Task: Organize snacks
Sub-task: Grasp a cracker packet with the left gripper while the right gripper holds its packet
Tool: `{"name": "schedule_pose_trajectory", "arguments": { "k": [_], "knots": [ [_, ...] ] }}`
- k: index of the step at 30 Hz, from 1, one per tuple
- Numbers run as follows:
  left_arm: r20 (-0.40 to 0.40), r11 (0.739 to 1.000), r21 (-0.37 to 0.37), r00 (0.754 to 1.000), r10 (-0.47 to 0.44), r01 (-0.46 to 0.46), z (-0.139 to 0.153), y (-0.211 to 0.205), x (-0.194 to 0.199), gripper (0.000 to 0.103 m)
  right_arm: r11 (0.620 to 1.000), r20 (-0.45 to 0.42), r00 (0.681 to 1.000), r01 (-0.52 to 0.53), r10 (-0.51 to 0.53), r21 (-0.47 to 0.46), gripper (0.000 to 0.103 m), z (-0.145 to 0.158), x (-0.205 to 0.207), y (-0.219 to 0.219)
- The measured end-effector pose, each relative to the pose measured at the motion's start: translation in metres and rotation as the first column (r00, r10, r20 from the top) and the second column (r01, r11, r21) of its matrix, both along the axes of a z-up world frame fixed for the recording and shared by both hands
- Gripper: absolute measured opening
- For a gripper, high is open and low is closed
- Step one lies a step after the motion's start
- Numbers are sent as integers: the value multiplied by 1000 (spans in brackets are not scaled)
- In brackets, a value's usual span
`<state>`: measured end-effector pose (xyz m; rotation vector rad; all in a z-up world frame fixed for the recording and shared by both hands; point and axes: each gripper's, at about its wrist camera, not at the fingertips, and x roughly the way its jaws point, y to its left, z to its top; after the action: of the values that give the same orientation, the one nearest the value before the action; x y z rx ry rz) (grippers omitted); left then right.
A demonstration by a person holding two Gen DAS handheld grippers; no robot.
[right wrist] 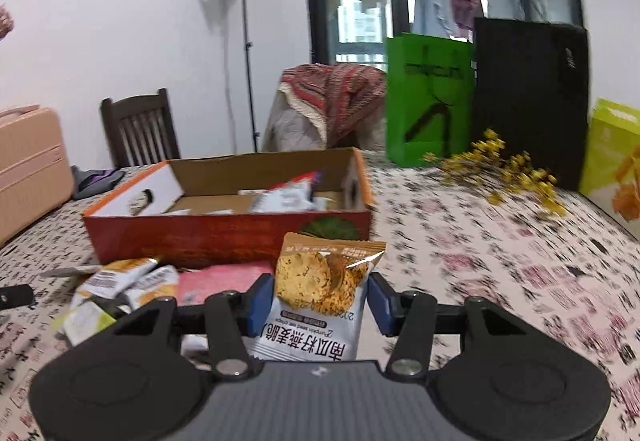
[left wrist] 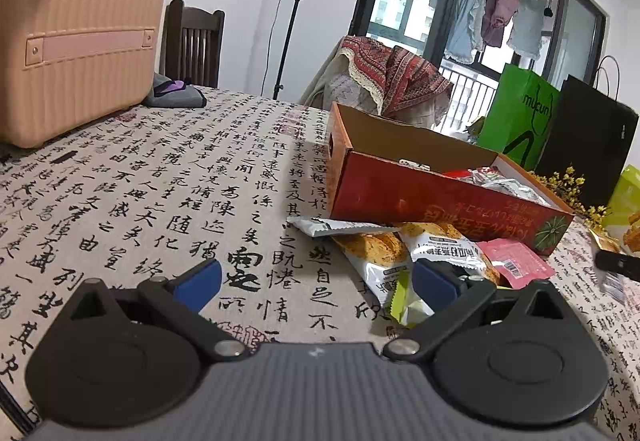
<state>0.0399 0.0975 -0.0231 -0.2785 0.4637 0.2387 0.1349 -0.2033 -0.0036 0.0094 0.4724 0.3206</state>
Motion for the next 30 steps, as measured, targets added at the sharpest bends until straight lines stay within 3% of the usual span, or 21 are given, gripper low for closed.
{"name": "schedule_pose_trajectory", "arguments": {
  "k": [5,15,22,30],
  "knots": [
    [-35,1000,22,999,19,-18,8,-10,7,103,999,-25,999,27,-26,36,50,-13,8,-19],
    [-38,993,99,997,-66,70,41,-53,45,103,996,-26,999,31,-29,85,50,-26,14,-24],
    [-132,984,128,986,-105,122,38,-82,94,103,994,-20,999,48,-47,96,51,-26,14,-26],
    [-226,988,77,967,-116,136,13,-81,124,82,992,-26,998,55,-53,109,51,-27,15,-29]
  ]
}}
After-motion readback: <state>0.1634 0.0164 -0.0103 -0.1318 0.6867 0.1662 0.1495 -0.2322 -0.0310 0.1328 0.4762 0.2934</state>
